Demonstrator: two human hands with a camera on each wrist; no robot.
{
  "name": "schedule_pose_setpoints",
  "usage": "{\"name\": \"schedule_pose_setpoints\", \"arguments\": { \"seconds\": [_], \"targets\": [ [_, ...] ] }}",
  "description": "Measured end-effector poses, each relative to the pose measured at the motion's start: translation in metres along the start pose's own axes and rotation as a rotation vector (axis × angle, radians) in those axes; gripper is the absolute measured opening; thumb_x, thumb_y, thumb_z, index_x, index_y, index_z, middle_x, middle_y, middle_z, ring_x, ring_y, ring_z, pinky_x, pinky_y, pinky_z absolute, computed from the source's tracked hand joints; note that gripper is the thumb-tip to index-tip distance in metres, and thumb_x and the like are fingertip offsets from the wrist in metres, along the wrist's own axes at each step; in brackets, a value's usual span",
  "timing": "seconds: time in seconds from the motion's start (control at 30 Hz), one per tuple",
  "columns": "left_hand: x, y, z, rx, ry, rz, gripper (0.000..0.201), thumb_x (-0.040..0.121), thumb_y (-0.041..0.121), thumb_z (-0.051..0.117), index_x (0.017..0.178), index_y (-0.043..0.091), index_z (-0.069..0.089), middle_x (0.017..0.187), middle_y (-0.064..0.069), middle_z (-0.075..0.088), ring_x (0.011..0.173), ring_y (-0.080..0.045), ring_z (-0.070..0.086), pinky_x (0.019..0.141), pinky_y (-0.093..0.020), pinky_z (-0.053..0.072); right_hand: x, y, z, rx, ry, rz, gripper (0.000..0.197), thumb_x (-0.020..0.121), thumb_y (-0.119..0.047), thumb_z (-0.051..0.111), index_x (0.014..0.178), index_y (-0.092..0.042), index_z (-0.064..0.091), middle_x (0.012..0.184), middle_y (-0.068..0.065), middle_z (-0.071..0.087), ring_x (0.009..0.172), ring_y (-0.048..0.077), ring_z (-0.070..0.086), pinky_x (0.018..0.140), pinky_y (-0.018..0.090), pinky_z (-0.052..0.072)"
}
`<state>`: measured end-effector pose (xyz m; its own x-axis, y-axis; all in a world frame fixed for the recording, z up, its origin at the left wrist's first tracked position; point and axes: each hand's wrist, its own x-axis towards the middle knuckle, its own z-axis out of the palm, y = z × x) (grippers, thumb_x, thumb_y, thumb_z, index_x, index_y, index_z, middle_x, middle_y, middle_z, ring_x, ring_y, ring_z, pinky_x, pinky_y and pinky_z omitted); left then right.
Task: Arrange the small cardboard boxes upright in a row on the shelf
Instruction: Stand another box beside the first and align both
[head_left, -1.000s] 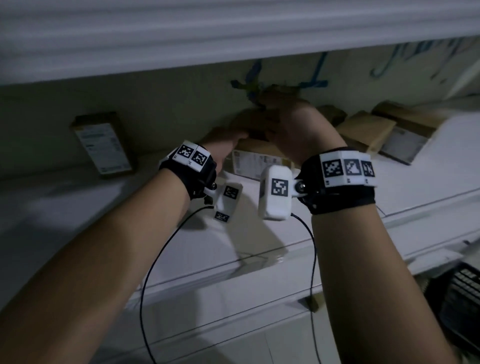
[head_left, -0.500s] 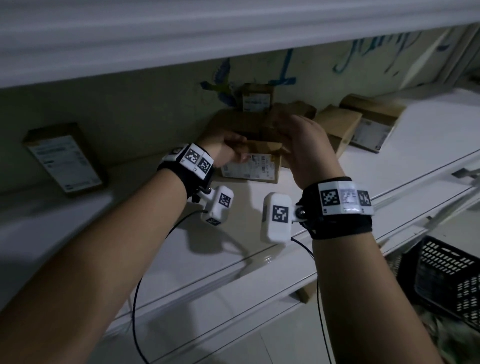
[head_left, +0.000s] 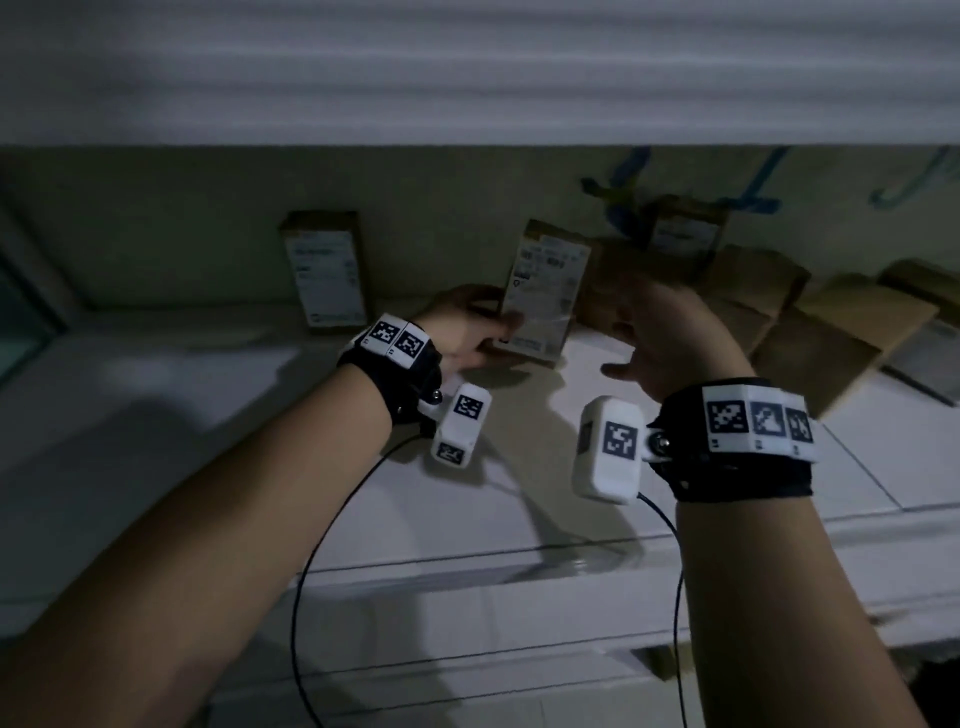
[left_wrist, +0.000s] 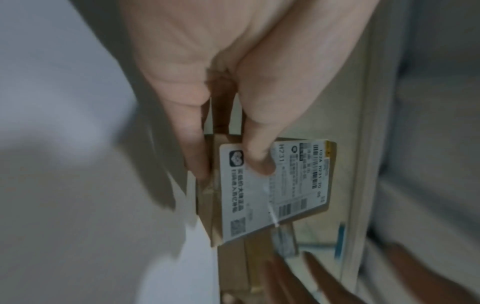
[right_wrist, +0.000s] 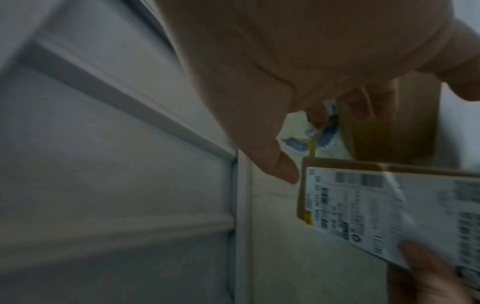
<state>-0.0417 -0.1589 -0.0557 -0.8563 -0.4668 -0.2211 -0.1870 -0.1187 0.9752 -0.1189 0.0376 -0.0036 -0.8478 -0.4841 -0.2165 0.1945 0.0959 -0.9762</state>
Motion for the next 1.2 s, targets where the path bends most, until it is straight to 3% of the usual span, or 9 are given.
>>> {"name": "schedule_pose_setpoints", "arguments": {
  "seconds": [0.07,0.27,0.4,0.57,0.7,0.8,0.97,1.07,1.2],
  "targets": [
    [-0.008,-0.004,-0.018,-0.076,0.013,-0.036,0.049,0.093,0.002,0.073,0.138,0.009,0.056,0.13,-0.016,0.071,0.117,-0.035,0.07,0.096,-0.053,0.06,0.002,0.003,0.028,-0.07,-0.072,0.028,0.042,0.095,-0.027,0.074,0.135,-0.021,0.06,0.141,0.003,0.062,0.14,0.027,0.049,0.11,0.063,0.043],
    [-0.028,-0.012,-0.077,-0.009,0.075,-0.099,0.037,0.096,0.01,0.071,0.131,0.019,0.061,0.123,-0.007,0.076,0.11,-0.024,0.075,0.082,-0.035,0.065,0.03,0.022,0.097,-0.158,-0.254,0.103,0.056,0.089,-0.012,0.082,0.139,-0.02,0.059,0.129,0.002,0.071,0.126,0.028,0.063,0.101,0.061,0.049],
    [-0.04,-0.009,-0.11,0.153,0.187,-0.082,0.024,0.094,0.021,0.076,0.117,0.02,0.069,0.123,-0.006,0.075,0.115,-0.024,0.071,0.096,-0.041,0.061,0.044,0.022,0.126,-0.193,-0.319,0.096,0.071,0.088,-0.002,0.081,0.148,-0.019,0.048,0.132,0.008,0.07,0.124,0.032,0.065,0.1,0.06,0.054],
    [-0.027,0.001,-0.158,0.171,0.522,0.044,0.053,0.078,0.033,0.081,0.121,0.003,0.07,0.122,-0.015,0.075,0.108,-0.031,0.073,0.094,-0.042,0.061,0.079,0.006,0.153,-0.384,-0.239,0.01,0.079,0.082,0.003,0.085,0.148,-0.021,0.049,0.142,0.015,0.062,0.127,0.045,0.061,0.089,0.062,0.06],
    [-0.019,0.011,-0.182,0.302,0.754,0.052,0.101,0.076,0.056,0.071,0.158,0.007,0.036,0.159,-0.02,0.041,0.134,-0.04,0.054,0.102,-0.039,0.053,0.1,0.0,0.162,-0.509,-0.22,-0.025,0.054,0.085,0.007,0.079,0.13,-0.015,0.057,0.141,0.02,0.062,0.124,0.047,0.063,0.091,0.063,0.061],
    [-0.004,0.009,-0.192,0.291,0.739,0.124,0.09,0.087,0.043,0.077,0.158,0.008,0.035,0.161,-0.017,0.039,0.14,-0.036,0.051,0.096,-0.031,0.05,0.108,0.001,0.166,-0.555,-0.23,-0.014,0.06,0.09,0.006,0.073,0.143,-0.017,0.055,0.144,0.021,0.06,0.125,0.048,0.062,0.092,0.063,0.06],
    [0.013,-0.002,-0.202,0.306,0.579,0.153,0.047,0.086,0.014,0.082,0.126,-0.001,0.064,0.123,-0.005,0.068,0.112,-0.024,0.067,0.09,-0.034,0.057,0.118,0.009,0.175,-0.525,-0.309,-0.011,0.065,0.094,-0.001,0.072,0.152,-0.019,0.048,0.144,0.021,0.062,0.12,0.044,0.066,0.096,0.062,0.059],
    [0.023,-0.01,-0.206,0.331,0.549,0.107,0.057,0.077,0.003,0.087,0.129,0.0,0.064,0.13,-0.014,0.07,0.119,-0.031,0.068,0.099,-0.043,0.059,0.12,0.013,0.181,-0.511,-0.413,0.049,0.059,0.101,-0.01,0.068,0.153,-0.024,0.046,0.145,0.017,0.062,0.131,0.041,0.06,0.106,0.06,0.052],
    [0.035,-0.011,-0.21,0.35,0.524,0.105,0.058,0.075,-0.002,0.086,0.129,-0.001,0.064,0.132,-0.018,0.069,0.12,-0.034,0.068,0.099,-0.046,0.059,0.125,0.018,0.187,-0.569,-0.404,0.015,0.046,0.103,-0.027,0.068,0.146,-0.022,0.053,0.142,0.015,0.066,0.126,0.038,0.064,0.103,0.055,0.055]
  ]
}}
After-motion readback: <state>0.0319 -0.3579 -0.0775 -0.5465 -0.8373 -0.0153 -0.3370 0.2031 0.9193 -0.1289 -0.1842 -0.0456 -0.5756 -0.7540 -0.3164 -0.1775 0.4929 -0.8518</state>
